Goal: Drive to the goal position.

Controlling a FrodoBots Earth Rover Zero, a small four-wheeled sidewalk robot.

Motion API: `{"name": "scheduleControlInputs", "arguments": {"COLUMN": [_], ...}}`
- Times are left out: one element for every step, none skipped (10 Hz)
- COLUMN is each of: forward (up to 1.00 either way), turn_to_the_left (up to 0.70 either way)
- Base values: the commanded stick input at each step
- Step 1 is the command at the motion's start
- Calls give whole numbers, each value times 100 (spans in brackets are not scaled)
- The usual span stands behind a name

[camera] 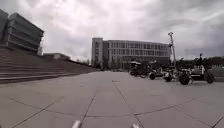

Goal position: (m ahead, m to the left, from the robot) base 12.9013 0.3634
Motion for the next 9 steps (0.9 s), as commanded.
{"name": "scheduleControlInputs", "arguments": {"forward": [70, 70, 70, 70, 70, 70, 40, 0, 0], "turn_to_the_left": [-8, -4, -1, 0, 0, 0, 0, 0, 0]}}
